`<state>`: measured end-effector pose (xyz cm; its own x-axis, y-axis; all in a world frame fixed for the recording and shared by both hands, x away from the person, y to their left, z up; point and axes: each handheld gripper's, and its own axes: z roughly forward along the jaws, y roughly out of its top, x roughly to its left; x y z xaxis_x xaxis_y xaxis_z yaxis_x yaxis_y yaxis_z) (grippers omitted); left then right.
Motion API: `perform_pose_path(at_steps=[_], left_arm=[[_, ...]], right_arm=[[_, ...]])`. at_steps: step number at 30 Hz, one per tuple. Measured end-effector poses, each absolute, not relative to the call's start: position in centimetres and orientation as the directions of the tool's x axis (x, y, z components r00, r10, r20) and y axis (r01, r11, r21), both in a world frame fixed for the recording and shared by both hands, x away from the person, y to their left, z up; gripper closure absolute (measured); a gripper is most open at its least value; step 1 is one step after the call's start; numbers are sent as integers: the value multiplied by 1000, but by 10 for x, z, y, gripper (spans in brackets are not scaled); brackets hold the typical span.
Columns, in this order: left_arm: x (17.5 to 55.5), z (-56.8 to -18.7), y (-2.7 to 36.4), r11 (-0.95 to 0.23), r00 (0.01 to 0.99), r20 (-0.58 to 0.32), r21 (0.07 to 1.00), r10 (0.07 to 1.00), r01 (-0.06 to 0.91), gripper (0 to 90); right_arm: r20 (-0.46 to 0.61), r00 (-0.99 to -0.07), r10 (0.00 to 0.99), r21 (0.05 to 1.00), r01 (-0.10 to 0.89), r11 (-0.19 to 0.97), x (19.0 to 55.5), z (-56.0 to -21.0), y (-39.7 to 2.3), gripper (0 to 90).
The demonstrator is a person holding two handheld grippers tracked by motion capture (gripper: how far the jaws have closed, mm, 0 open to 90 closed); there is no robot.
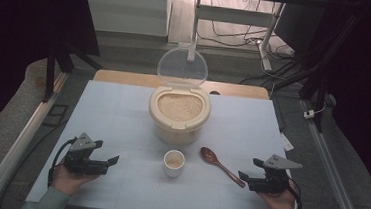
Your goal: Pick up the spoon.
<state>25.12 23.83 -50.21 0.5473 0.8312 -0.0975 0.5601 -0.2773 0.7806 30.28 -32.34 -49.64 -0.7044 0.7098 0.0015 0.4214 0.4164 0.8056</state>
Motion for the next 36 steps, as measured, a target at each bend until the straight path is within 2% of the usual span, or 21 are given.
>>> perform_pose_path(at_steps=[13, 26, 36], left_arm=[[250, -502, 239, -282, 549, -86, 786, 832, 550, 159], [251, -504, 238, -295, 559, -84, 780, 825, 552, 156], [252, -505, 239, -304, 560, -81, 772, 824, 559, 154]], right_arm=[[22, -692, 721, 799, 446, 404, 303, -493, -322, 236], [3, -707, 708, 775, 449, 445, 304, -469, -309, 243], [-21, -733, 680, 691, 481, 539, 308, -456, -296, 249]])
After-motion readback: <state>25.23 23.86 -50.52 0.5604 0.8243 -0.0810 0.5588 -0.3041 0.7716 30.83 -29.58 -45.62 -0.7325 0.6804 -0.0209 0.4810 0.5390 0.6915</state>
